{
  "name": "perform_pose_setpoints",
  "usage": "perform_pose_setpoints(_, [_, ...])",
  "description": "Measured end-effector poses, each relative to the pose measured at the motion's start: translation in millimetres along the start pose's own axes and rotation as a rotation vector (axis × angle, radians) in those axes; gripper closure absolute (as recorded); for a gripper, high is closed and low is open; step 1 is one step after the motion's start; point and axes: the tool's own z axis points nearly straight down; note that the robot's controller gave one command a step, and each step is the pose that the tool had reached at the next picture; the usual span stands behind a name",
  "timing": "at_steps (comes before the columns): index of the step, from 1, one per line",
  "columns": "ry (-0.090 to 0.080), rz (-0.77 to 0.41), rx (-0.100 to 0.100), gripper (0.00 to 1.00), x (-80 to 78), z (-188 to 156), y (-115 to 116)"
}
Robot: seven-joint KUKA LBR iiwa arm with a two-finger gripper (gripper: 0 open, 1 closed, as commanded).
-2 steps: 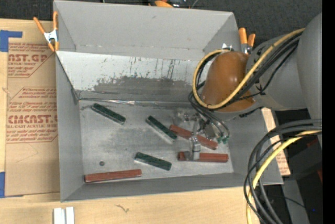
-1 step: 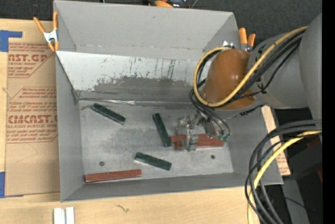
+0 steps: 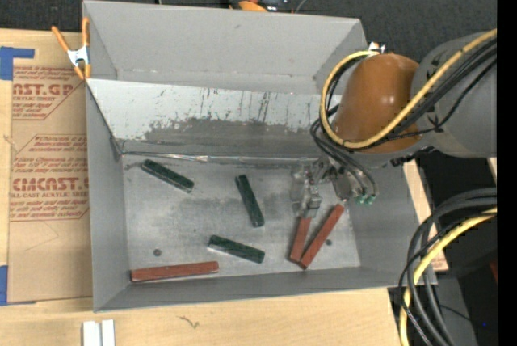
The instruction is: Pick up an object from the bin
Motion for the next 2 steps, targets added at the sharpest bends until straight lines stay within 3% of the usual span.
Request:
perform_pose_setpoints(1, [0.005, -0.001, -0.002, 0.00, 1.2, 4, 1])
perform_pose_setpoints(2, [0.010, -0.187, -0.003, 0.00, 33.2, 64, -26])
